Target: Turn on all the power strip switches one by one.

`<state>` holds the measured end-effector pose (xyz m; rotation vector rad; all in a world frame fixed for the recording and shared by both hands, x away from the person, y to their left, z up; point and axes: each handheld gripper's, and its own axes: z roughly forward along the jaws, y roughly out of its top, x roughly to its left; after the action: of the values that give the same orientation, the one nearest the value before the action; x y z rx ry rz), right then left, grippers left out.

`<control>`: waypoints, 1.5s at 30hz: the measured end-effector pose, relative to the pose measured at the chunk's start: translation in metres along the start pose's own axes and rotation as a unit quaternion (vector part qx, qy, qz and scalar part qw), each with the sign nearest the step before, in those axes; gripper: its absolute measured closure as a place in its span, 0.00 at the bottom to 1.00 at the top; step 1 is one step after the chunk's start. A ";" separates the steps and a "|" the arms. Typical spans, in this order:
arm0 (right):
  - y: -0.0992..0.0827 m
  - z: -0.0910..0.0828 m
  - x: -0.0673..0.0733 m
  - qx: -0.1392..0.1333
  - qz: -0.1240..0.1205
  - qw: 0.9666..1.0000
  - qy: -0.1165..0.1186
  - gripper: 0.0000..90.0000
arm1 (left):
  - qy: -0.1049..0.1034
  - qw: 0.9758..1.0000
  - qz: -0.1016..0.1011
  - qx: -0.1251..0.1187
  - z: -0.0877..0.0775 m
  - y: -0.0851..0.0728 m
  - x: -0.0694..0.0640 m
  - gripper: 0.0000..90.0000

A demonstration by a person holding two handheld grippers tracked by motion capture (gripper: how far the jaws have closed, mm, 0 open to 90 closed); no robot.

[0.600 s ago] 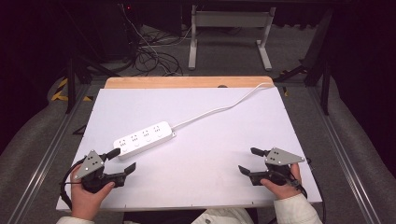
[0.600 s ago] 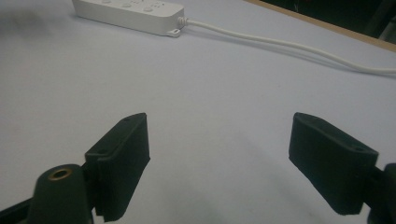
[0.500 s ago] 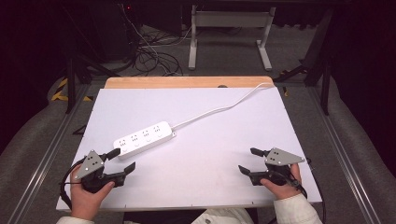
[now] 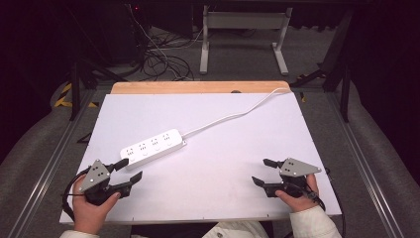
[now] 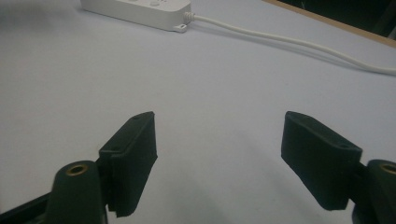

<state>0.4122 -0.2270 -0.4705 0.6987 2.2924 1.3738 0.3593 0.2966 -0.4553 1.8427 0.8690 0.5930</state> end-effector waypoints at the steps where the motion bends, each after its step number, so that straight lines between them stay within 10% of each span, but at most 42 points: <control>1: 0.000 0.000 0.000 0.000 0.000 1.000 0.000 0.31 | -0.001 1.000 -0.001 0.001 0.000 0.000 0.000 0.39; 32: -0.001 0.002 0.000 0.004 0.004 1.000 0.006 0.32 | -0.025 0.999 0.023 0.043 0.000 0.039 0.004 0.78; 45: -0.001 0.002 0.000 0.006 0.002 1.000 0.006 0.32 | -0.026 0.997 -0.006 0.078 0.005 0.053 0.018 1.00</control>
<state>0.4130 -0.2261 -0.4725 0.6999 2.3117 1.3718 0.3899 0.2938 -0.4085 1.9820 0.9130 0.4797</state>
